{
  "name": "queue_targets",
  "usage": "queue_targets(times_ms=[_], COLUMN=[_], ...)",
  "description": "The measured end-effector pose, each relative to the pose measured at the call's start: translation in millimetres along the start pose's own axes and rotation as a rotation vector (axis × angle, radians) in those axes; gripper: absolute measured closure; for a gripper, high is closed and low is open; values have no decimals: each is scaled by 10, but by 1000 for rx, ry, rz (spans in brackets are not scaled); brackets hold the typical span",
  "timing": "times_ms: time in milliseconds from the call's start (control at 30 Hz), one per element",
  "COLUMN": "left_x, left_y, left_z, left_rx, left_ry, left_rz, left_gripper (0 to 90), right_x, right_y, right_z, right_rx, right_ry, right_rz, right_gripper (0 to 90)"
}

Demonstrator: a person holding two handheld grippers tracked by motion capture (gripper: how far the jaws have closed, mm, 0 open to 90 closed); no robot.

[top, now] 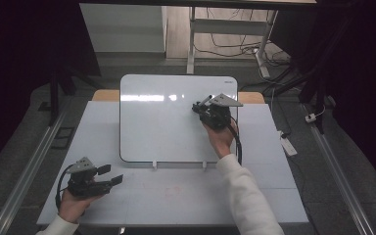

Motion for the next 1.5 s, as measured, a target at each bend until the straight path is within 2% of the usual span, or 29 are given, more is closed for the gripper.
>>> queue_targets(times_ms=[67, 100, 167, 267, 433, 633, 867, 1000, 1167, 1333, 1500], left_x=[-11, -15, -9, -11, -7, 32, 134, 277, 604, 979, 1276], left_y=[7, 12, 16, 14, 0, -23, 23, 67, 159, 316, 530], left_z=[4, 5, 1, 7, 30, 71, 152, 236, 466, 752, 971], left_rx=[0, 0, -2, 3, 18, 39, 52, 59, 69, 78, 80], left_ry=[-6, -6, -2, -3, 1, 4, 28, 61, 130, 205, 248], left_rz=[0, 1, -1, 0, 7, 9, 3, -10, -49, -97, -160], left_gripper=[299, 299, 299, 299, 300, 299, 299, 301, 308, 318, 335], right_x=[-96, -115, -133, -225, -409, -512, -620, -715, -845, -1004, -1141], right_y=[2, -13, -88, -204, -423, -637, -852, -936, -965, -943, -927], right_z=[-46, -49, -16, -25, -155, -365, -600, -727, -873, -939, -975], right_rx=[-32, -35, -6, -12, -41, -79, -117, -134, -159, -179, -191], right_ry=[-55, -46, -7, -32, -22, 9, 18, 37, 61, 56, 62], right_rz=[20, 26, 49, 83, 156, 194, 221, 250, 288, 331, 371], right_gripper=[777, 777, 777, 776, 776, 776, 776, 775, 775, 775, 774])
Point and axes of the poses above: each handheld gripper's, and its own axes: y roughly forward along the jaws, z roughly out of its top, x roughly to its right, the point moved 10 cm from there along y, roughly forward along the jaws, and after that the axes turned 4 degrees about -y, right-handed, at the moved point
